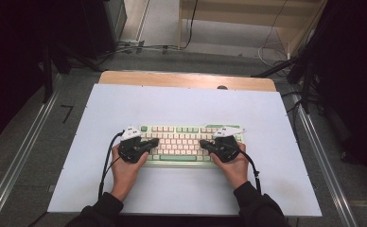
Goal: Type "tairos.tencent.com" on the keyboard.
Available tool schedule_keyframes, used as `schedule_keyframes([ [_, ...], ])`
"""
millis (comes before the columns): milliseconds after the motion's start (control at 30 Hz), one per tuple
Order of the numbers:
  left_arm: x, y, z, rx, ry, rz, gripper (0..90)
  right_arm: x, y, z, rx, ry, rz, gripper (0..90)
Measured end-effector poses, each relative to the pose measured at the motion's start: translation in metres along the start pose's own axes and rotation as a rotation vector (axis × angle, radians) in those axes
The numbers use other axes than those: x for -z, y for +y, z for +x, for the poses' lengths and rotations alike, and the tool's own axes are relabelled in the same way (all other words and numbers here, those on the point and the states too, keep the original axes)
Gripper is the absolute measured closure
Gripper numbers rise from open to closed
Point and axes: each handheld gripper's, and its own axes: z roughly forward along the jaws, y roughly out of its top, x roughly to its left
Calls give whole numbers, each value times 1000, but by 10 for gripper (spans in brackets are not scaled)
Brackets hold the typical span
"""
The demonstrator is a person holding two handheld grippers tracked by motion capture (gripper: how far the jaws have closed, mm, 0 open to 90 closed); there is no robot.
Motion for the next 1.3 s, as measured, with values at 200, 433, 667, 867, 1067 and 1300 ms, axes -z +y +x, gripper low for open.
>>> schedule_keyframes([
  [200,0,0,0,0,2,-1,900,0,0,-1,3,-2,1,882],
  [433,0,0,0,0,2,-1,900,-1,-1,0,5,0,9,882],
  [667,0,0,0,0,1,-1,900,-1,-1,2,5,5,11,882],
  [867,0,0,0,1,1,-1,900,-1,-2,3,11,6,12,882],
  [1067,0,0,0,2,0,0,900,1,-2,4,13,14,17,882],
  [1300,0,0,0,2,1,1,900,0,-5,5,22,19,27,882],
])
